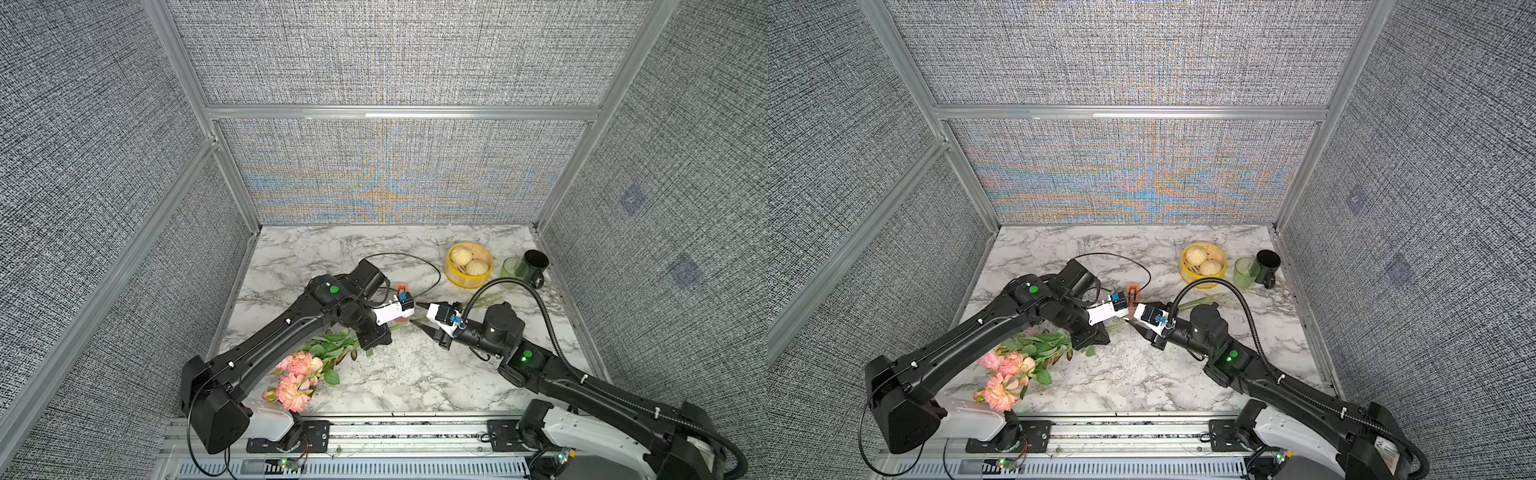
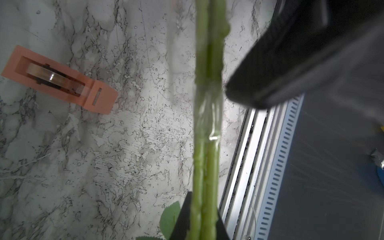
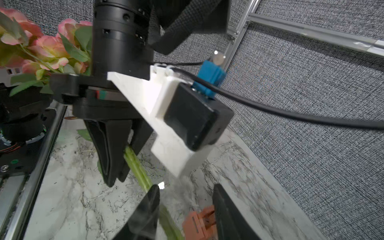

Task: Wrap bouquets with tape
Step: Wrap the tape around the bouquet.

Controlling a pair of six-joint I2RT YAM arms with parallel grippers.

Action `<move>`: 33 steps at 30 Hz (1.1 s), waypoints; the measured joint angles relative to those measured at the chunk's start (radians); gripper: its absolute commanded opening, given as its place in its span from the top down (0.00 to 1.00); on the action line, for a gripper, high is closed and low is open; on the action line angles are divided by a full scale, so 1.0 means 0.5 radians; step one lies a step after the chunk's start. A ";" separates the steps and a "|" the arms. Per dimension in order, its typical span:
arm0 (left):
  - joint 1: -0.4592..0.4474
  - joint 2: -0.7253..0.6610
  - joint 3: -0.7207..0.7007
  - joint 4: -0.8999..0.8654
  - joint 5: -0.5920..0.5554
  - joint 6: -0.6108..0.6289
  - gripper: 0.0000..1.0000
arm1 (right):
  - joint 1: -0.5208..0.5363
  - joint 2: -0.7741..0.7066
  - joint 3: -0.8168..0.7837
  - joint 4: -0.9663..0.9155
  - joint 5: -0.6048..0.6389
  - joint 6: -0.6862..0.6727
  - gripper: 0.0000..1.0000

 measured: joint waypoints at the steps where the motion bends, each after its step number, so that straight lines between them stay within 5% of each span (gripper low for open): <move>1: 0.000 0.000 0.000 -0.008 0.001 0.002 1.00 | -0.017 0.011 0.024 -0.041 0.001 0.001 0.55; 12: 0.000 0.014 0.001 -0.041 0.046 0.037 1.00 | -0.098 0.223 0.383 -0.497 0.099 0.114 0.54; 33: -0.001 0.024 -0.004 -0.141 0.137 0.144 1.00 | -0.861 0.603 1.159 -1.653 0.024 0.375 0.47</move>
